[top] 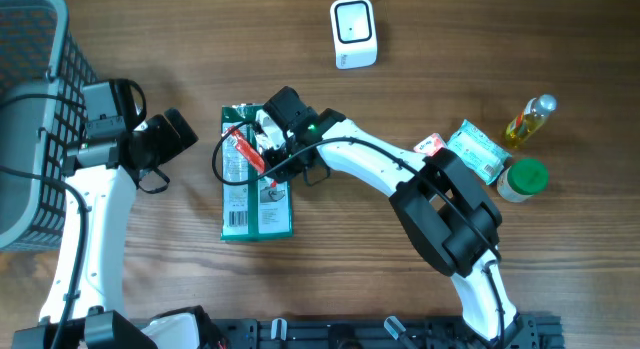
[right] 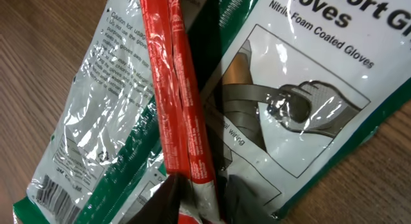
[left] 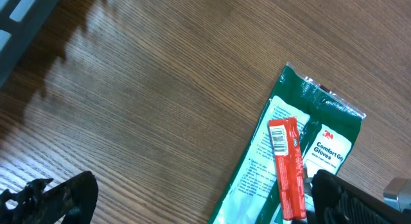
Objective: Scan the item barcode
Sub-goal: 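Lift the red tube with the right gripper and hold it at the scanner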
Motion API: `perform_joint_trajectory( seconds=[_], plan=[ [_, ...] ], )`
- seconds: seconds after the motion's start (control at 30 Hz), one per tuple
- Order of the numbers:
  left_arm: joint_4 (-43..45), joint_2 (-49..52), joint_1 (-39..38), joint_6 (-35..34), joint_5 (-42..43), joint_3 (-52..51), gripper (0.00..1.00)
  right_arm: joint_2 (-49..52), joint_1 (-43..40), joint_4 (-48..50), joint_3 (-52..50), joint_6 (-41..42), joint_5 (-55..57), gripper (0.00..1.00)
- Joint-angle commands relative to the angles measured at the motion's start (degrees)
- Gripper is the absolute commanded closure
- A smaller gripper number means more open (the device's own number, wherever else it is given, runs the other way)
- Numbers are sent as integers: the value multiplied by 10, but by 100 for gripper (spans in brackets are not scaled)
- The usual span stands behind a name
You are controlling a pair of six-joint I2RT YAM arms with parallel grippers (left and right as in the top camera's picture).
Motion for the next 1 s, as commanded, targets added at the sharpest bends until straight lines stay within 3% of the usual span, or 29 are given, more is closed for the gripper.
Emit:
perform_joint_trajectory(
  seconds=[0.0, 0.1, 0.2, 0.27, 0.4, 0.5, 0.73, 0.77, 0.97],
  plan=[
    [1, 2, 2, 1, -4, 2, 0, -12, 6, 3, -23, 0, 6, 87],
    [1, 2, 2, 1, -4, 2, 0, -12, 7, 8, -32, 0, 6, 86],
    [1, 2, 2, 1, -4, 2, 0, -12, 7, 8, -32, 0, 6, 77],
    [1, 2, 2, 1, -4, 2, 0, -12, 7, 13, -38, -1, 6, 77],
    [1, 2, 2, 1, -4, 2, 0, -12, 9, 45, -64, -1, 6, 81],
    [1, 2, 2, 1, -4, 2, 0, -16, 6, 51, -62, -14, -9, 96],
    [1, 2, 2, 1, -4, 2, 0, -165, -97, 14, -33, -36, -205, 96],
    [1, 2, 2, 1, -4, 2, 0, -187, -114, -3, -33, -53, -218, 96],
    [1, 2, 2, 1, -4, 2, 0, -314, -203, -213, -33, -332, -251, 95]
  ],
)
